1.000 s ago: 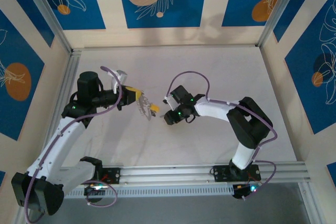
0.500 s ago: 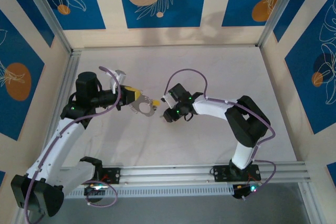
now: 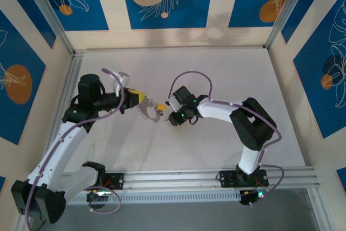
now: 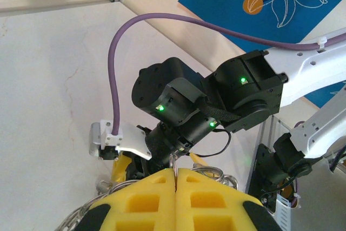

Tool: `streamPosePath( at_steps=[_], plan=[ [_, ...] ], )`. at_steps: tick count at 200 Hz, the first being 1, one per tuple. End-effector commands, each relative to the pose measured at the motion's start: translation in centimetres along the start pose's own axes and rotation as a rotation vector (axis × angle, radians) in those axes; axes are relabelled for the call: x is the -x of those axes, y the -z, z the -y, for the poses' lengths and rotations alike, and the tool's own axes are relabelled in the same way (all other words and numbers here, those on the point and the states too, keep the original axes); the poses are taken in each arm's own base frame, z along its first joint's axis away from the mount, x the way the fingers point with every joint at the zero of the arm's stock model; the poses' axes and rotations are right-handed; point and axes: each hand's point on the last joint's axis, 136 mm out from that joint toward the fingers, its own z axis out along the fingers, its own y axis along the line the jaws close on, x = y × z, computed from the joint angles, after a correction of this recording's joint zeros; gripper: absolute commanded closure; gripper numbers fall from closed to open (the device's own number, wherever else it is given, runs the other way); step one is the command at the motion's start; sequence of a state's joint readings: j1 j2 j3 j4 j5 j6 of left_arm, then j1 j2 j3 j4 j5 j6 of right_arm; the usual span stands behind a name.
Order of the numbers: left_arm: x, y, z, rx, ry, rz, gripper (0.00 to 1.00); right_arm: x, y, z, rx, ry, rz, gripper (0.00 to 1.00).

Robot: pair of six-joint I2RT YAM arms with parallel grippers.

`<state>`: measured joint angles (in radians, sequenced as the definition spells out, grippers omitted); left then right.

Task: Put the keys on the keyring

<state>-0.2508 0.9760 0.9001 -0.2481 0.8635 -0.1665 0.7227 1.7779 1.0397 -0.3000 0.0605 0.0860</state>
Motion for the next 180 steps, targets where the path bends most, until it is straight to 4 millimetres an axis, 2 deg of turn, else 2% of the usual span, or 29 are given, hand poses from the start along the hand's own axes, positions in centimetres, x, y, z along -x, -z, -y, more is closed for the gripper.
streamPosePath(
  at_steps=[1,106,156,180],
  plan=[
    [1.6,0.9,1.3,-0.033,-0.044,0.045,1.0,-0.4,-0.3,0.2,-0.017,0.017,-0.024,0.69],
    [1.9,0.7,1.1,-0.037,-0.04,0.046,1.0,-0.5,-0.9,0.2,-0.015,0.027,-0.038,0.8],
    [1.8,0.7,1.2,-0.038,-0.039,0.045,1.0,-0.4,-0.7,0.2,-0.014,0.03,-0.03,0.94],
    [1.6,0.7,1.0,-0.031,-0.04,0.039,1.0,0.1,0.4,-0.2,-0.013,0.049,0.007,0.98]
  ],
)
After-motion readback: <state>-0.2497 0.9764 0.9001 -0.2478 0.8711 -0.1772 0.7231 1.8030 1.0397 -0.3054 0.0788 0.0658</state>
